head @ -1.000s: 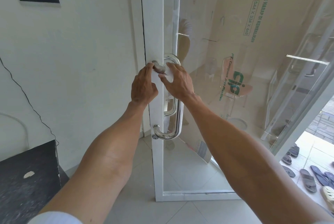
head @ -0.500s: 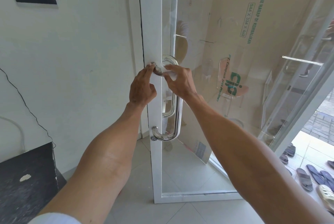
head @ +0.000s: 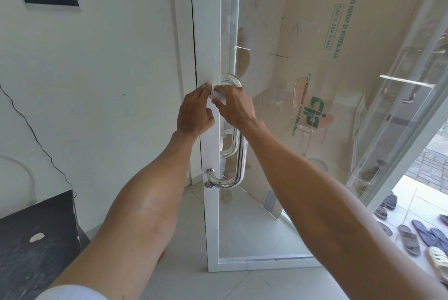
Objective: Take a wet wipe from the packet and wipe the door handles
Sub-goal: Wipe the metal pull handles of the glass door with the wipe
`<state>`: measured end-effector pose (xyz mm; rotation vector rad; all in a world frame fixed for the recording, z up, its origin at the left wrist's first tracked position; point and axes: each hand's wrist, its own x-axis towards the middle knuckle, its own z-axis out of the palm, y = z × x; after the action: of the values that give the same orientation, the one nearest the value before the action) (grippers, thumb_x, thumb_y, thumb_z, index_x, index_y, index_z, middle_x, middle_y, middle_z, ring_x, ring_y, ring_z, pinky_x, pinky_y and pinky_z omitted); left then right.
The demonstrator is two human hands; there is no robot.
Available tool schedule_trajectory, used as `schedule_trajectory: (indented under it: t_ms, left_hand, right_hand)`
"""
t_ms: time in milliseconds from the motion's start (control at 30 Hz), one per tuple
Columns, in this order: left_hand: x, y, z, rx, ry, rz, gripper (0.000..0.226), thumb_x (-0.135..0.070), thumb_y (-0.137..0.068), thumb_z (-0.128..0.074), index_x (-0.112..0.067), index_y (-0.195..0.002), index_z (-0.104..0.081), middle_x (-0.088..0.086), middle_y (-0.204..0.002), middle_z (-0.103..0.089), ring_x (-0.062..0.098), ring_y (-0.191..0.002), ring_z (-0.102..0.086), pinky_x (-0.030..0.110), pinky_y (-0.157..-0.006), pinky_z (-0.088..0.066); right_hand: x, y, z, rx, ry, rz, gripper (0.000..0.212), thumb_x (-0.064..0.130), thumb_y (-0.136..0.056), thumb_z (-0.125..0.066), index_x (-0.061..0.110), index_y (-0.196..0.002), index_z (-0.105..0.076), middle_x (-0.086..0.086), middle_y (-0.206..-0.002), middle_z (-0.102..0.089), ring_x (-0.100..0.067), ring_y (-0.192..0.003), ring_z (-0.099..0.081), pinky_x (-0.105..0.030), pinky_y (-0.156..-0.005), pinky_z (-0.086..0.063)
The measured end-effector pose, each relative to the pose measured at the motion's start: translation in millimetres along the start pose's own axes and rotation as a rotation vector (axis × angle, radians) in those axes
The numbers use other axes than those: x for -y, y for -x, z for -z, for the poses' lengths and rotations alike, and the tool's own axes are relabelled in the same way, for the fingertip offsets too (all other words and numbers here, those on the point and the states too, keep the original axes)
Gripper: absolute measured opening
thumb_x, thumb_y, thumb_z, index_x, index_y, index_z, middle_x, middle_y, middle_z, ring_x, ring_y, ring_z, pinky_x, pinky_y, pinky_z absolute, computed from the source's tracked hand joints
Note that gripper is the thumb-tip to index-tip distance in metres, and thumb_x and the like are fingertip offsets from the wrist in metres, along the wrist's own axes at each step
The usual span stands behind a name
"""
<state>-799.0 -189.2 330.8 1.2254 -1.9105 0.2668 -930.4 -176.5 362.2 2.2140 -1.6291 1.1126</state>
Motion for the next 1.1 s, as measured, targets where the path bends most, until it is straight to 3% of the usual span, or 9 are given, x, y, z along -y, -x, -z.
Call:
schedule_trajectory:
  t_ms: [100,200,433,567,767,967,1100]
  left_hand:
    - [0.4,0.5,-1.1,-0.019,0.019,-0.007,0.066,0.005,-0.070,-0.054,-0.003,-0.136,-0.046,0.009,-0.140,-0.053,0.025,-0.127,-0.052,0.037,-0.107,-0.040]
    - [-2.3,0.3,-1.7,-0.060,0.048,-0.002,0.064,0.006,-0.069,-0.055,-0.006,-0.131,-0.049,0.007,-0.131,-0.060,0.028,-0.119,-0.057,0.038,-0.104,-0.043]
    - [-1.9,-1.7,-3.5,-0.124,0.070,-0.033,0.048,0.000,-0.074,-0.060,-0.006,-0.121,-0.057,0.007,-0.121,-0.065,0.026,-0.113,-0.061,0.038,-0.097,-0.048]
    - [-0.2,-2.7,-7.7,-0.136,0.056,-0.011,0.044,-0.005,-0.077,-0.062,-0.006,-0.121,-0.059,0.008,-0.124,-0.065,0.027,-0.115,-0.061,0.036,-0.094,-0.047]
    - [-1.5,-2.1,-10.1,-0.142,0.077,0.038,0.045,-0.005,-0.081,-0.061,-0.006,-0.126,-0.058,0.009,-0.127,-0.064,0.028,-0.116,-0.061,0.039,-0.095,-0.049]
    - [-4.7,-1.5,-13.1,-0.177,0.071,0.016,0.038,-0.009,-0.080,-0.058,-0.010,-0.118,-0.058,0.003,-0.116,-0.067,0.025,-0.107,-0.063,0.039,-0.088,-0.052]
    - [-3.4,-1.1,-16.7,-0.192,0.076,0.020,0.040,-0.010,-0.080,-0.058,-0.010,-0.120,-0.058,0.003,-0.122,-0.065,0.024,-0.111,-0.062,0.035,-0.089,-0.050]
  right_hand:
    - [-3.9,4.1,1.6,-0.015,-0.023,-0.009,0.037,0.031,-0.090,-0.065,0.014,-0.122,-0.064,-0.005,-0.117,-0.069,-0.027,-0.104,-0.063,-0.040,-0.083,-0.052]
    - [-11.3,9.6,4.3,-0.038,-0.025,-0.039,0.045,0.038,-0.088,-0.066,0.014,-0.125,-0.063,-0.004,-0.121,-0.068,-0.027,-0.103,-0.064,-0.039,-0.084,-0.052]
    - [-15.2,10.1,12.1,-0.046,-0.030,-0.052,0.042,0.038,-0.083,-0.072,0.023,-0.122,-0.067,-0.001,-0.120,-0.069,-0.024,-0.104,-0.065,-0.037,-0.085,-0.052]
    - [-3.3,2.4,7.0,-0.037,0.050,0.012,0.035,0.033,-0.084,-0.070,0.025,-0.118,-0.068,-0.001,-0.109,-0.073,-0.026,-0.100,-0.066,-0.037,-0.079,-0.052]
    - [-0.6,6.0,-0.8,-0.088,0.079,0.069,0.034,0.023,-0.088,-0.066,0.018,-0.121,-0.065,-0.005,-0.107,-0.072,-0.030,-0.096,-0.066,-0.039,-0.073,-0.054]
    - [-17.6,23.0,-1.7,-0.242,-0.014,-0.018,0.036,0.019,-0.078,-0.076,0.012,-0.112,-0.069,-0.006,-0.106,-0.073,-0.033,-0.088,-0.069,-0.040,-0.070,-0.056]
    - [-27.0,28.2,-4.2,-0.275,-0.057,-0.109,0.039,0.020,-0.077,-0.078,0.012,-0.114,-0.069,-0.007,-0.109,-0.073,-0.034,-0.086,-0.071,-0.039,-0.073,-0.057]
